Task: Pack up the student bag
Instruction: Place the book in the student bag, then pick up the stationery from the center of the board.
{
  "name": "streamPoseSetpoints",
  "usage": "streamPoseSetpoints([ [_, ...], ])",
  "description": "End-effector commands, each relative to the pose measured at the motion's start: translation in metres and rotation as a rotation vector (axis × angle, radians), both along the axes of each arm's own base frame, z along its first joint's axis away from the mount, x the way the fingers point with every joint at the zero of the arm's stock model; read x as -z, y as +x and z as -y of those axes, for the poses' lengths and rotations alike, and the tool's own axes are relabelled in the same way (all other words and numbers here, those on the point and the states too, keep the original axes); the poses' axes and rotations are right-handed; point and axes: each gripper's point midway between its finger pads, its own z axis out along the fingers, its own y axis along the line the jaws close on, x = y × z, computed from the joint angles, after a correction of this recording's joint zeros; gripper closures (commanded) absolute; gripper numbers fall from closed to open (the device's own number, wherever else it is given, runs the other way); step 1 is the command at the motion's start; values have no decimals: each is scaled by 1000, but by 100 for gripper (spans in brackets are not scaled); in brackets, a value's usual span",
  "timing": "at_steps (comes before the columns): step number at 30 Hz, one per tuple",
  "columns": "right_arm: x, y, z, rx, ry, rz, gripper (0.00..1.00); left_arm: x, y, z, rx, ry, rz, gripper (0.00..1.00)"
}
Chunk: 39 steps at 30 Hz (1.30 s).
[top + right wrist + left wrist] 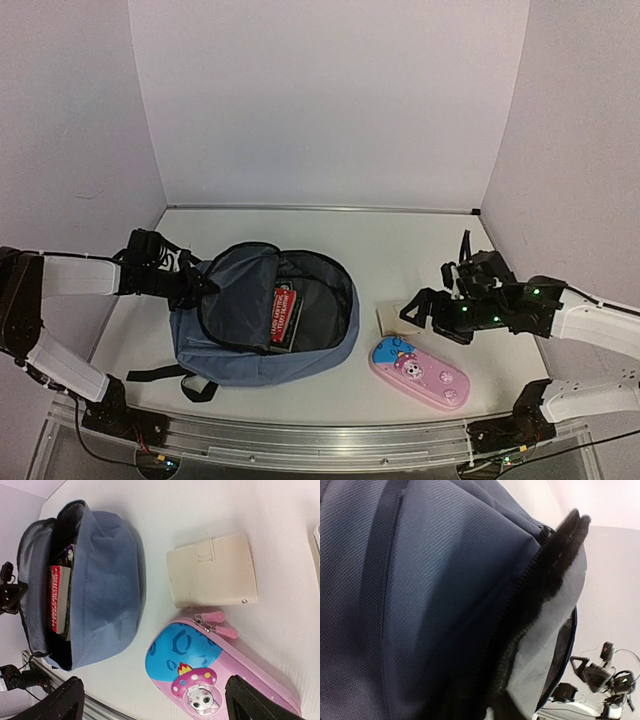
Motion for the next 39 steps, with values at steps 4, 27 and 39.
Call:
streamPoseSetpoints([
  [4, 29, -48, -22, -66, -66, -138, 4, -55, 11, -5, -5, 23, 139, 41],
  [27, 95, -86, -2, -129, -928, 28, 3, -147, -2, -15, 4, 78, 314, 5],
  [39, 119, -75, 6, -145, -1142, 67, 21, -159, -6, -15, 5, 64, 332, 4],
])
